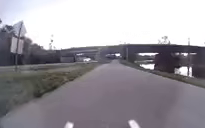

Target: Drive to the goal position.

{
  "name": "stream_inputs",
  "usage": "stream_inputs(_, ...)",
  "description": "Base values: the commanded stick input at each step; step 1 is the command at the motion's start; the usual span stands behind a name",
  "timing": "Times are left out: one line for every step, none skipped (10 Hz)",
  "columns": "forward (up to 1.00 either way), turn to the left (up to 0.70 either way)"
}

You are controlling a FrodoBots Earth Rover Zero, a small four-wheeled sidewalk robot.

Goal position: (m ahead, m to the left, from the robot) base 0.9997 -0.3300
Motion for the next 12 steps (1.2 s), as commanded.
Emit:
stream_inputs(0.7, 0.0)
stream_inputs(0.7, 0.0)
stream_inputs(0.7, 0.0)
stream_inputs(0.7, 0.0)
stream_inputs(0.7, 0.0)
stream_inputs(0.7, 0.0)
stream_inputs(0.7, 0.0)
stream_inputs(0.7, 0.0)
stream_inputs(0.7, 0.0)
stream_inputs(0.7, 0.0)
stream_inputs(0.7, 0.0)
stream_inputs(0.7, 0.0)
